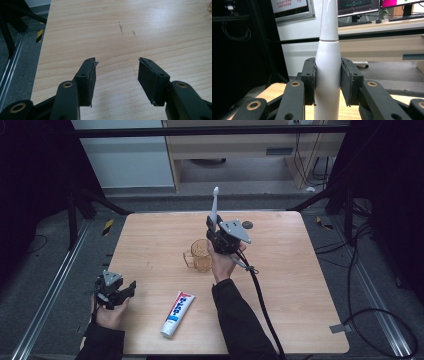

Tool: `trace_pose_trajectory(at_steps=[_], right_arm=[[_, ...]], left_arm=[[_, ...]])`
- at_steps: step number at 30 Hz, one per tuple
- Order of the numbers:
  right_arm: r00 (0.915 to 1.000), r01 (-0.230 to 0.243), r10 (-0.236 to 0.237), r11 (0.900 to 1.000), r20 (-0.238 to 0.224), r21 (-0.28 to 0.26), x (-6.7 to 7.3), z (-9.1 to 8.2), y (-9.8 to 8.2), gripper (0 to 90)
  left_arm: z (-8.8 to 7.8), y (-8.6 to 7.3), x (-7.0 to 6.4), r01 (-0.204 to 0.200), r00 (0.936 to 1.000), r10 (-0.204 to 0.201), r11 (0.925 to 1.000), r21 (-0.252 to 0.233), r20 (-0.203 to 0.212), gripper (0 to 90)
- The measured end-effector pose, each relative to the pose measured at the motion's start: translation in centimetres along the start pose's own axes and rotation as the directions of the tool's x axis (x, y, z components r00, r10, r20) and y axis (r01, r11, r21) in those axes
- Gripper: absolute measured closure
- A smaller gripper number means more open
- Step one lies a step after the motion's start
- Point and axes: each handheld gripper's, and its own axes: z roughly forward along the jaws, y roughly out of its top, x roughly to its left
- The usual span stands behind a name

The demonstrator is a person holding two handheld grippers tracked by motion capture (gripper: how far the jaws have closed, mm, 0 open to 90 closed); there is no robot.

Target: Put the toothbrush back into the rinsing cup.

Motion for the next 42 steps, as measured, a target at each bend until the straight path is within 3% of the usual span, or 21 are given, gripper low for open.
trace_pose_trajectory(at_steps=[16, 42], right_arm=[[0.9986, 0.049, -0.048, 0.997, -0.021, 0.066, 0.5, 1.3, -1.9, 67.0], [0.9969, 0.076, -0.071, 0.984, -0.035, 0.164, 0.4, 1.5, -5.6, 67.0]], left_arm=[[0.0, 0.0, 0.0, -0.004, 1.0000, 0.004, 1.0000, 0.003, -0.001, 47.6], [0.1, 0.0, 0.0, -0.005, 1.0000, 0.005, 1.0000, 0.005, -0.004, 47.6]])
